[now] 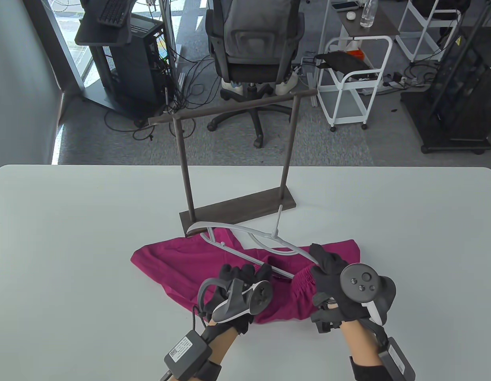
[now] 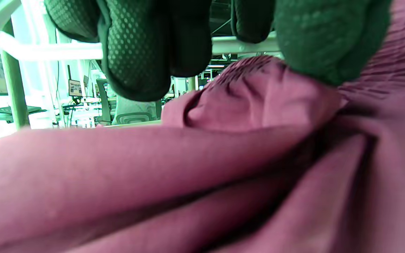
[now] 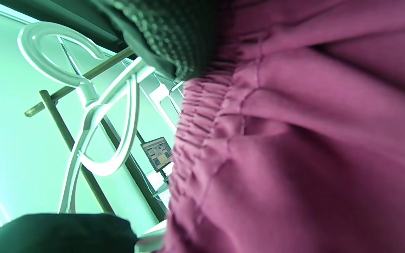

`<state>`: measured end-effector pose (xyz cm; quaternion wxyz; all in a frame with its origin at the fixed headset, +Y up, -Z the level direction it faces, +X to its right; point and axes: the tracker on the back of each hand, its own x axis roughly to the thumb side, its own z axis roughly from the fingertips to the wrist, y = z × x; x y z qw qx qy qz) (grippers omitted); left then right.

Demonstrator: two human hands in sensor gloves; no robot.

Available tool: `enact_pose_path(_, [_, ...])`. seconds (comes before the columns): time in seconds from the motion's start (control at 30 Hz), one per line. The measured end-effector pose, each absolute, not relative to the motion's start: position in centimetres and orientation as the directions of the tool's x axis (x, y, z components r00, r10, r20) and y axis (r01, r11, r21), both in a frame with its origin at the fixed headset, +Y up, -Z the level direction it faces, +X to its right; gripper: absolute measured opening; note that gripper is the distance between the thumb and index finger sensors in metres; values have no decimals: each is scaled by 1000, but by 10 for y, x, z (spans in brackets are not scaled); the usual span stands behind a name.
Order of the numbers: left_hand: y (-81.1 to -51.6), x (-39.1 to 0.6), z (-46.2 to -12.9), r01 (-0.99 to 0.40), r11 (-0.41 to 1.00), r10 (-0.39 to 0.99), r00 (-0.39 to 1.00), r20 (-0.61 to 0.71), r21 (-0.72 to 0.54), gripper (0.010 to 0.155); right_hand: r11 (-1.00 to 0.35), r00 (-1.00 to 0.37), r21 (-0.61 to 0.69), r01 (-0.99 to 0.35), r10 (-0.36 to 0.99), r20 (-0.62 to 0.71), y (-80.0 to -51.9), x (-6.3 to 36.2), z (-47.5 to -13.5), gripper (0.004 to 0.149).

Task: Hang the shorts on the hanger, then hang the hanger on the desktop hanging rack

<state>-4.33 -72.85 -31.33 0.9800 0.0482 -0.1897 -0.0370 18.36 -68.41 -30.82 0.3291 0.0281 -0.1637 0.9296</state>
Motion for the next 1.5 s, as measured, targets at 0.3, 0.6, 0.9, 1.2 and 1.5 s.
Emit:
enact_pose_path(0.3, [-739,-25,-315,114,985,-161,886,436,133,62,-735,-785,-283,-617,599,157,-684,184,-308,56])
enact_pose_path(0.6, [-731,-63,-326,231,963,-165,914,371,-140,70,-727,-784,-301,-618,598,167,-683,196,-307,55])
enact_pose_path(0.9, [-705,-140,-319,93,994,-77,968,238,-54,54,-660,-710,-262,-704,666,228,-682,212,-308,55])
enact_pose_path(1.2, [-692,-200,-302,-149,984,126,968,218,93,41,-629,-642,-152,-763,706,300,-680,207,-309,53])
enact_pose_path(1.5, [-691,-243,-298,-248,953,222,962,160,173,41,-678,-672,-96,-729,684,284,-690,220,-317,53])
